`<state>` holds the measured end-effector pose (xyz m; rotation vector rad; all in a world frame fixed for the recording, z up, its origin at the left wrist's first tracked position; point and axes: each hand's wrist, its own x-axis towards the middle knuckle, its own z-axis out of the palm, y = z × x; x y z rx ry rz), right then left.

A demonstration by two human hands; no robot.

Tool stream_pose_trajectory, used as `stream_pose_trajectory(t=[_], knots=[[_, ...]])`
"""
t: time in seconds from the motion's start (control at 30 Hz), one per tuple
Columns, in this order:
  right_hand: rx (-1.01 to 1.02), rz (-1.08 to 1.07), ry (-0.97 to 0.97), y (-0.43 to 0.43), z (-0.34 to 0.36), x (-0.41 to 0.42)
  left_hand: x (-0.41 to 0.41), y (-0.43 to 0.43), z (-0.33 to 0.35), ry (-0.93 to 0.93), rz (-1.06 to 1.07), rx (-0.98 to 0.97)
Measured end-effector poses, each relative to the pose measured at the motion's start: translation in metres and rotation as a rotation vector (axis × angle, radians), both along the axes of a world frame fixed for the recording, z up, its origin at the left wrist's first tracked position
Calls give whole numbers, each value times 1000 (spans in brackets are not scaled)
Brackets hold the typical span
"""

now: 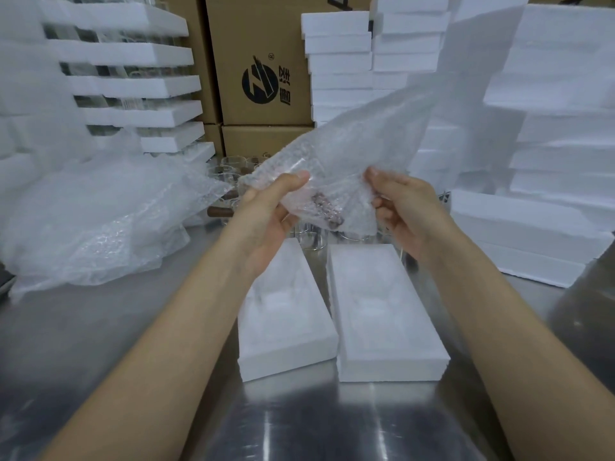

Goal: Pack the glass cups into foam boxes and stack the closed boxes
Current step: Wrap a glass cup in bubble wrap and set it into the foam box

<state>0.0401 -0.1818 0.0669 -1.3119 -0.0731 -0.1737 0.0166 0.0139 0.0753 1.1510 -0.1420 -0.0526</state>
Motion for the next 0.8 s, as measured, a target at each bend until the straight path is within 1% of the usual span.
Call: stream_pose_trajectory(t=[0.07, 0.13, 0.2, 0.27, 0.33, 0.43, 0.53, 0.57, 0.63, 0.67, 0.73, 0.8], knots=[[93, -11, -40, 1, 1, -1, -1, 1, -1, -11, -60, 60], [143, -2, -85, 3, 2, -2, -1, 2, -2, -42, -114, 151], [134, 11, -130, 5, 2, -3, 0, 1, -4, -82, -150, 249], [94, 33, -180, 7, 2, -5, 0, -1, -6, -94, -154, 291], [67, 52, -197, 9, 3, -5, 1, -2, -6, -102, -128, 327], [33, 129, -197, 12, 6, -8, 0, -3, -7, -154, -54, 442], [34, 285, -235, 16, 8, -11, 1, -7, -11, -187, 39, 461], [-4, 323, -249, 17, 7, -12, 1, -9, -11, -197, 71, 455], [-160, 311, -280, 22, 3, -13, 1, -9, -11, -216, 105, 455], [-214, 259, -300, 22, 1, -12, 1, -9, -10, -226, 99, 463], [-173, 193, -319, 20, -1, -11, 0, -7, -9, -249, 65, 473], [-84, 205, -319, 16, -1, -10, -1, -7, -9, -273, 13, 469]])
